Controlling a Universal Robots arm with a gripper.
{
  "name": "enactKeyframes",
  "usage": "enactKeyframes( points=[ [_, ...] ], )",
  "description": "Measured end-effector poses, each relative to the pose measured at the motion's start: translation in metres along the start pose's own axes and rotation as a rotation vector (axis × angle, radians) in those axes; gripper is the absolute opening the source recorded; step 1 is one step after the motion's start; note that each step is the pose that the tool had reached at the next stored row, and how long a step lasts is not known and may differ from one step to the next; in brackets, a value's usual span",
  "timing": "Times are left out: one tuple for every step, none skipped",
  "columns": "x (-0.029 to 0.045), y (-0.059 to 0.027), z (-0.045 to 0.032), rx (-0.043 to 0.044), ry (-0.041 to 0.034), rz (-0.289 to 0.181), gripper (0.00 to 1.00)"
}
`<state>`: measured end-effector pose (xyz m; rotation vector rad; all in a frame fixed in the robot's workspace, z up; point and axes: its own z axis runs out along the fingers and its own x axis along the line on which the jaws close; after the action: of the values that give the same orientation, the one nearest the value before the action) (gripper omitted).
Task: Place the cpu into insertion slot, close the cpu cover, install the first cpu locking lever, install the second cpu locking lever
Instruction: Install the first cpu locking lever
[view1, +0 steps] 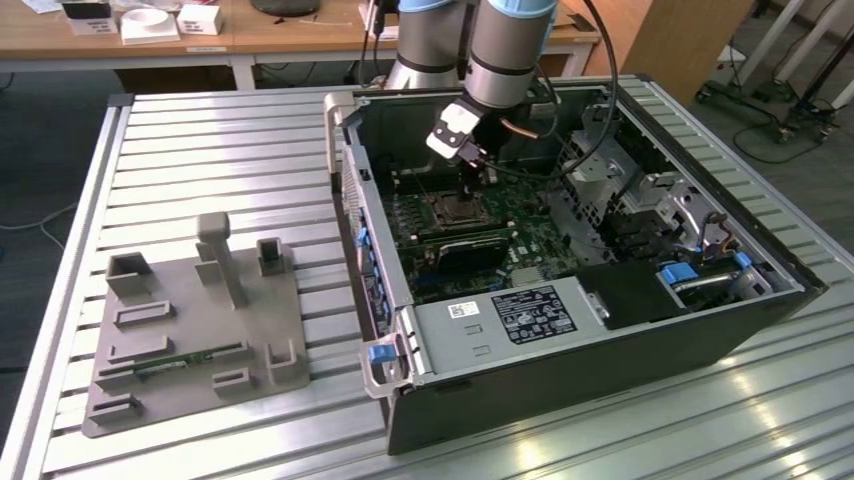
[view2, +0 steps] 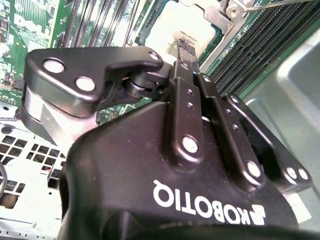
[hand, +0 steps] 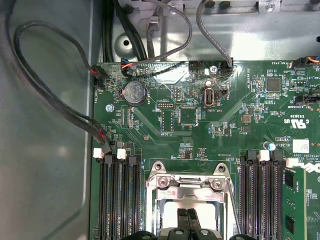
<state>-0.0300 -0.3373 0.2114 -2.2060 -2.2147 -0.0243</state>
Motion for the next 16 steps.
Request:
enactKeyframes(
  points=[
    [0.0,0.0,-0.0009,0.0,0.0,0.0,0.1],
    [0.0,0.0,-0.0021,-0.0001,0.0003,0.0,0.1],
    [0.0001,0.0,-0.0038,-0.0001,0.0002,0.0,0.1],
    [0.0001,0.0,-0.0056,-0.0002,0.0003,0.0,0.1],
    [0.0002,-0.0001,-0.0078,-0.0001,0.0003,0.0,0.1],
    [0.0002,-0.0001,-0.0105,-0.0001,0.0002,0.0,0.1],
    [0.0003,-0.0001,-0.0134,-0.0002,0.0003,0.0,0.1],
    [0.0004,-0.0001,-0.0165,-0.0001,0.0003,0.0,0.1],
    [0.0004,-0.0001,-0.0201,-0.0001,0.0002,0.0,0.1],
    [0.0005,-0.0001,-0.0232,-0.0002,0.0004,0.0,0.1],
    [0.0006,-0.0001,-0.0259,-0.0001,0.0002,0.0,0.1],
    [0.0006,-0.0001,-0.0272,0.0,0.0001,0.0,0.1],
    [0.0006,0.0,-0.0272,-0.0002,0.0004,0.0,0.1],
    [0.0006,0.0,-0.0272,-0.0001,0.0004,-0.002,0.1],
    [0.0006,0.0,-0.0272,-0.0001,0.0005,-0.007,0.1],
    [0.0006,0.0,-0.0272,0.0001,0.0004,-0.016,0.1]
  ],
)
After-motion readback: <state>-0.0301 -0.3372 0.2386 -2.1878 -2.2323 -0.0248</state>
